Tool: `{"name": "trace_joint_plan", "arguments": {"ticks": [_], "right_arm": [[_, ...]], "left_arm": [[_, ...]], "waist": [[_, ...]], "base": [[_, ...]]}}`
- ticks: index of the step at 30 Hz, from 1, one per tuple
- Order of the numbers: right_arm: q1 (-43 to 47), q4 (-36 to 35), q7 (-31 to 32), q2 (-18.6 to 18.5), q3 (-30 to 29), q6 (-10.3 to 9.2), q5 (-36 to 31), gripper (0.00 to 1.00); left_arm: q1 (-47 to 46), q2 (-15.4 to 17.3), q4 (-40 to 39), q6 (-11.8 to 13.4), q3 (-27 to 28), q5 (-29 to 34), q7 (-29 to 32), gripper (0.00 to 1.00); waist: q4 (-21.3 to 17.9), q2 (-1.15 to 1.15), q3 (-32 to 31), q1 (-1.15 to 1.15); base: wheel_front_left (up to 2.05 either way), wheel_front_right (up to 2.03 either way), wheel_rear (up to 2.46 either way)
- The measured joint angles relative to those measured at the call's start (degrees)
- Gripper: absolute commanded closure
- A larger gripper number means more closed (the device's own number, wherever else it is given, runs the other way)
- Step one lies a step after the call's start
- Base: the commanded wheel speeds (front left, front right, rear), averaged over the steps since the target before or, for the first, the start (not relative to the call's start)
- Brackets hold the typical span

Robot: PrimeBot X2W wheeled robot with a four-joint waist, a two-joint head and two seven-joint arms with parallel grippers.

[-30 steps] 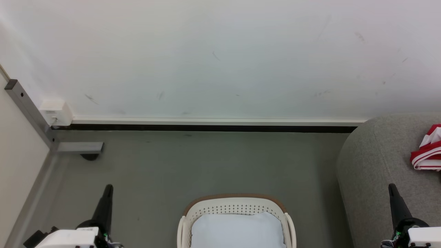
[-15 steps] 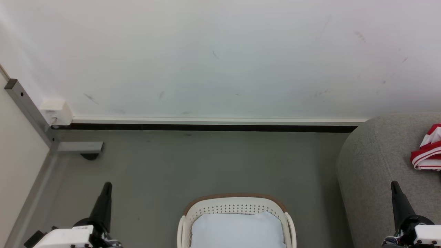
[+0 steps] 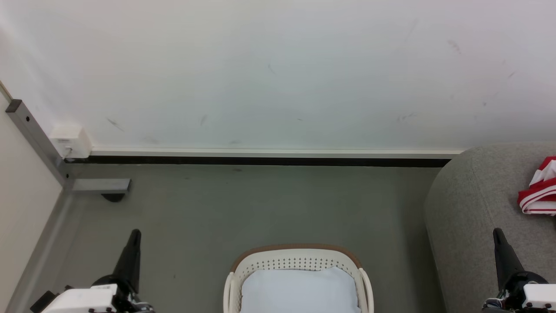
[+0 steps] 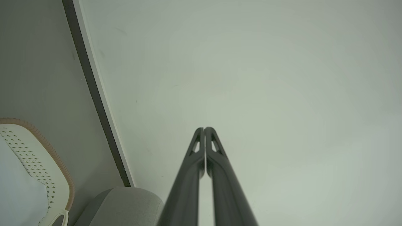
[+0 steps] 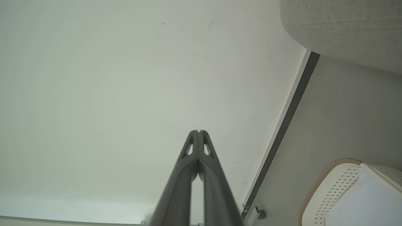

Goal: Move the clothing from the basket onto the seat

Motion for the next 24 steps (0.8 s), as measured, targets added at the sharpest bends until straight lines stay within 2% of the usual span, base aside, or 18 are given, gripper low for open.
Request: {"name": "trace_joint_plan", "arguments": {"ticks": [24], "right_arm": [[0.0, 0.0, -0.3, -0.2, 0.2, 0.00, 0.2, 1.00]], "left_arm": [[0.0, 0.0, 0.0, 0.0, 0.0, 0.0, 0.0, 1.00]], "waist": [[0.0, 0.00, 0.0, 0.00]], "base": [[0.00, 0.00, 0.00]]}}
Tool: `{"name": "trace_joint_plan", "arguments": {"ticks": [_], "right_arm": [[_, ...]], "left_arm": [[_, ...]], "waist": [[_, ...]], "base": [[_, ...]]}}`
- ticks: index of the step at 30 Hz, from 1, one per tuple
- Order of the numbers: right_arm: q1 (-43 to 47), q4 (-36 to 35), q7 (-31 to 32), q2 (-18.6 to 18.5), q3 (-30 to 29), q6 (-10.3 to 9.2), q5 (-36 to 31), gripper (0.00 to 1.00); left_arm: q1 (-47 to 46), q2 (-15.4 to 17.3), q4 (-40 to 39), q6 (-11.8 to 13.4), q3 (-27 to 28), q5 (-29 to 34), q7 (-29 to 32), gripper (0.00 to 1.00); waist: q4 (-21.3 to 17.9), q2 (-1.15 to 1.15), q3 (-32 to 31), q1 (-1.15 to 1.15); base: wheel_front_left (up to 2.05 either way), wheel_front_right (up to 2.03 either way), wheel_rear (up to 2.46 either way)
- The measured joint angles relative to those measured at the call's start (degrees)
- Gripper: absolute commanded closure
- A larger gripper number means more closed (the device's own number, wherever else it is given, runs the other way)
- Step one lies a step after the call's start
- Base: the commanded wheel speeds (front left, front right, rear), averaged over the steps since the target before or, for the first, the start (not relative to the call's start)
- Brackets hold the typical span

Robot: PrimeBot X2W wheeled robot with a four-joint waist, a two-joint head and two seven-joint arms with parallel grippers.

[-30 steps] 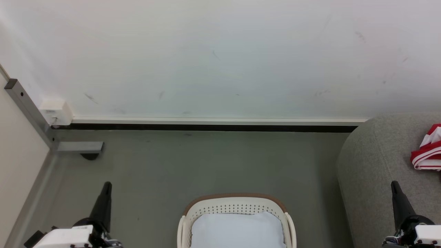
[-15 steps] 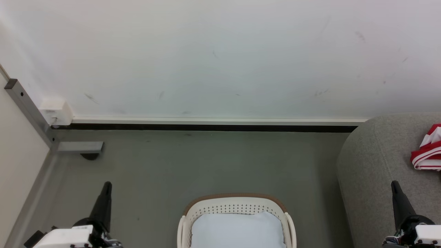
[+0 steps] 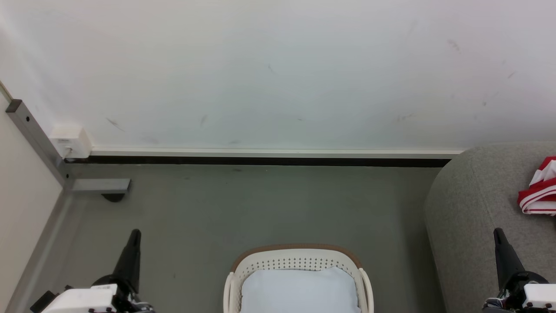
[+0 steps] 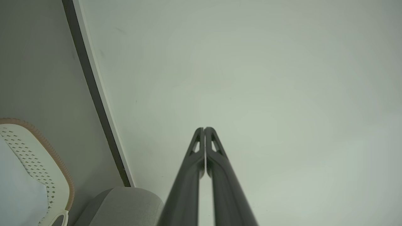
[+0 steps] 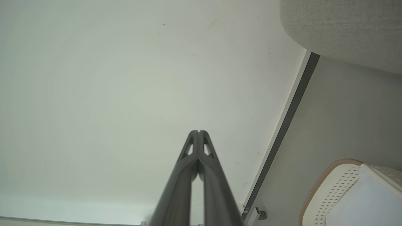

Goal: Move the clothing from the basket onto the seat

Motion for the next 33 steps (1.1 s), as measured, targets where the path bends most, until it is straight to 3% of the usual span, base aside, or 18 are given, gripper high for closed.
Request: {"name": "trace_joint_plan", "arguments": {"ticks": [33], "right_arm": [[0.0, 0.0, -0.2, -0.3, 0.3, 0.00, 0.3, 1.00]], "left_arm": [[0.0, 0.0, 0.0, 0.0, 0.0, 0.0, 0.0, 1.00]], "waist": [[0.0, 0.00, 0.0, 0.00]], "base": [[0.00, 0.00, 0.00]]}}
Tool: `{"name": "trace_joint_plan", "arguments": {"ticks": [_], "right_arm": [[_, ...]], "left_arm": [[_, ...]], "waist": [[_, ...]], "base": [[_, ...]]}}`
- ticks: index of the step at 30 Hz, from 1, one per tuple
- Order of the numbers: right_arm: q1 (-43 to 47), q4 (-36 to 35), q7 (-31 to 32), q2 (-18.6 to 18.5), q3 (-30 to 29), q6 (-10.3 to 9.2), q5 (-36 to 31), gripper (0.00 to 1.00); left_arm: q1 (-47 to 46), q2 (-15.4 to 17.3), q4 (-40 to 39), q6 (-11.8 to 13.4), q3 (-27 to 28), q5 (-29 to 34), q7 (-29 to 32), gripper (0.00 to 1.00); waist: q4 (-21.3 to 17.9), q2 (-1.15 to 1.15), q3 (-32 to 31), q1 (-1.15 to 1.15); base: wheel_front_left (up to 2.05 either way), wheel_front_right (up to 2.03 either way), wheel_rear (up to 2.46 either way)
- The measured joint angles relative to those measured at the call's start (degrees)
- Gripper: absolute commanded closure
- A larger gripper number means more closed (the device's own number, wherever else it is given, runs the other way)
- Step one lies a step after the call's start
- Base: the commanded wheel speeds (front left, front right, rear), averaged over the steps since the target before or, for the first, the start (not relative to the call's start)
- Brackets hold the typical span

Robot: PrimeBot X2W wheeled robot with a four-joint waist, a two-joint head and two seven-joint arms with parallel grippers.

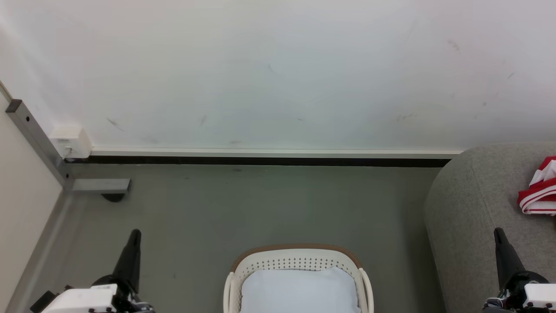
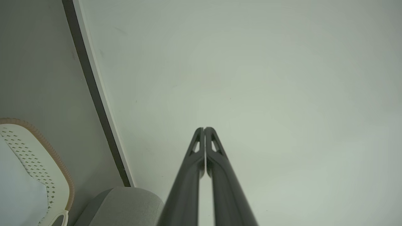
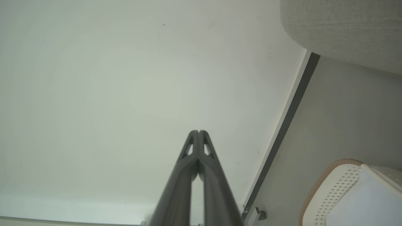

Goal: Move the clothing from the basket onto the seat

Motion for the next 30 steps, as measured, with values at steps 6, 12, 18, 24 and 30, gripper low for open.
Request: {"name": "trace_joint_plan", "arguments": {"ticks": [6, 12, 18, 24, 30], "right_arm": [[0.0, 0.0, -0.1, -0.1, 0.1, 0.00, 0.0, 1.00], [0.0, 0.0, -0.1, -0.2, 0.1, 0.00, 0.0, 1.00], [0.0, 0.0, -0.2, -0.3, 0.2, 0.00, 0.2, 1.00], [0.0, -0.1, -0.3, -0.4, 0.3, 0.00, 0.3, 1.00], [0.0, -0.1, -0.3, -0.4, 0.3, 0.00, 0.3, 1.00]], "left_arm": [[0.0, 0.0, 0.0, 0.0, 0.0, 0.0, 0.0, 1.00], [0.0, 0.0, 0.0, 0.0, 0.0, 0.0, 0.0, 1.00], [0.0, 0.0, 0.0, 0.0, 0.0, 0.0, 0.0, 1.00], [0.0, 0.0, 0.0, 0.0, 0.0, 0.0, 0.0, 1.00], [0.0, 0.0, 0.0, 0.0, 0.0, 0.0, 0.0, 1.00]], "waist": [[0.0, 0.00, 0.0, 0.00], [0.0, 0.00, 0.0, 0.00], [0.0, 0.00, 0.0, 0.00], [0.0, 0.00, 0.0, 0.00], [0.0, 0.00, 0.0, 0.00]], "base": [[0.00, 0.00, 0.00], [0.00, 0.00, 0.00], [0.00, 0.00, 0.00], [0.00, 0.00, 0.00], [0.00, 0.00, 0.00]]}}
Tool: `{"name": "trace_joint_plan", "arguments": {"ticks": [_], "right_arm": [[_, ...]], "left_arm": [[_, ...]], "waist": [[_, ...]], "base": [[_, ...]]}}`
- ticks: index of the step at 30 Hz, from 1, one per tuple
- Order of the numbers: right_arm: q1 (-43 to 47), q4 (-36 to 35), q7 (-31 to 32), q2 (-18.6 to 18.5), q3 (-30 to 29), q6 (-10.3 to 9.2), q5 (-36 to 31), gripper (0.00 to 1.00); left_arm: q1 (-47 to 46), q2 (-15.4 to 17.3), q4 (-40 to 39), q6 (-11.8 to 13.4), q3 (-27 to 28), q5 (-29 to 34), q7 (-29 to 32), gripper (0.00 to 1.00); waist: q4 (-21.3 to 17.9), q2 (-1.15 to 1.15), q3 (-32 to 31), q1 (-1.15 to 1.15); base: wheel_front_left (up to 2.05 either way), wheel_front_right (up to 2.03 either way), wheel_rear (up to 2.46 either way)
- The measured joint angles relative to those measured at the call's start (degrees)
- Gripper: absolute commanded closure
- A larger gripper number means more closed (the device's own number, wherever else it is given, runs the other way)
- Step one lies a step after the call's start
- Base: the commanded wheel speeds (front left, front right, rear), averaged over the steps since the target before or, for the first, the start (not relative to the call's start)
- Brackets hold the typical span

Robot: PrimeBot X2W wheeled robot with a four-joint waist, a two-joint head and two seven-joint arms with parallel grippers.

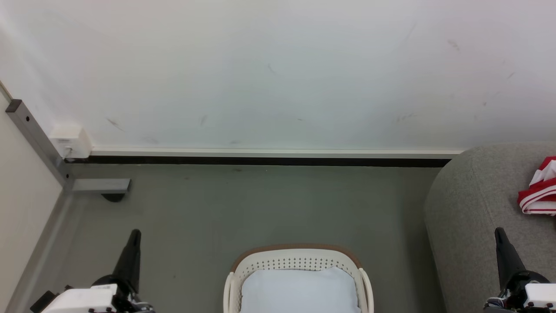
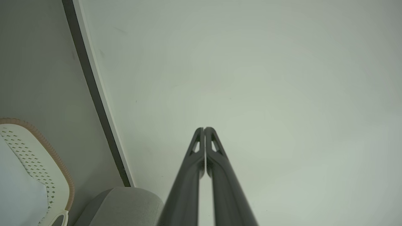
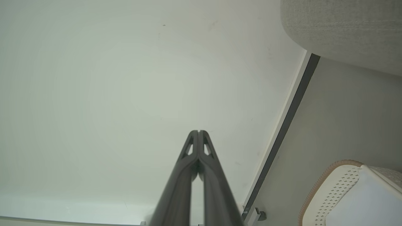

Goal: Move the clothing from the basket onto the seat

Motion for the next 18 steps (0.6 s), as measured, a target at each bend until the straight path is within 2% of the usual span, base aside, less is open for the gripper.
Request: {"name": "trace_joint_plan", "arguments": {"ticks": [18], "right_arm": [[0.0, -0.1, -0.2, -0.2, 0.2, 0.00, 0.1, 1.00]], "left_arm": [[0.0, 0.0, 0.0, 0.0, 0.0, 0.0, 0.0, 1.00]], "waist": [[0.0, 0.00, 0.0, 0.00]], "base": [[0.00, 0.00, 0.00]]}}
